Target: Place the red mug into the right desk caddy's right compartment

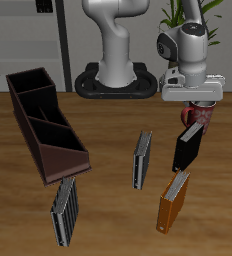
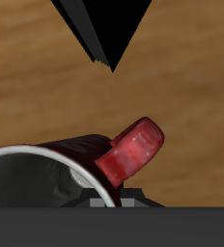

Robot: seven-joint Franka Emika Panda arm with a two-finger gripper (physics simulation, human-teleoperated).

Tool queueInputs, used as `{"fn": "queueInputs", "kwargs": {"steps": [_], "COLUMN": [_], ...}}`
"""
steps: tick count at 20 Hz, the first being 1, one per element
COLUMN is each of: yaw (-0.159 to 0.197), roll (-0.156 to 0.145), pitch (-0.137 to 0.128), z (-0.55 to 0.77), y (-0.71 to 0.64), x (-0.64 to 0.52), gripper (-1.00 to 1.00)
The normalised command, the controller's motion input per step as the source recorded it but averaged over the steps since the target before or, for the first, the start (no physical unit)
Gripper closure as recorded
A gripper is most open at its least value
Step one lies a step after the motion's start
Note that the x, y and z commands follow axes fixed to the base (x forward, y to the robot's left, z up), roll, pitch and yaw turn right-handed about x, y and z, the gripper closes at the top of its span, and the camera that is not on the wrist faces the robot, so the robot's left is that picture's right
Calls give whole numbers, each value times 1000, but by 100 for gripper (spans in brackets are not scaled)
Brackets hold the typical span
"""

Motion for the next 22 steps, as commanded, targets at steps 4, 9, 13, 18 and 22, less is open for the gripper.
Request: {"fn": "queueInputs", "kwargs": {"steps": [4, 9, 13, 18, 22], "yaw": [14, 69, 53, 73, 50], "roll": [1, 27, -6, -33, -12], "pitch": [7, -57, -28, -35, 7], "z": [158, 448, 241, 232, 129], "y": [-272, -518, -594, -624, -417], "x": [94, 63, 41, -51, -36], "gripper": [100, 100, 100, 100, 100]}}
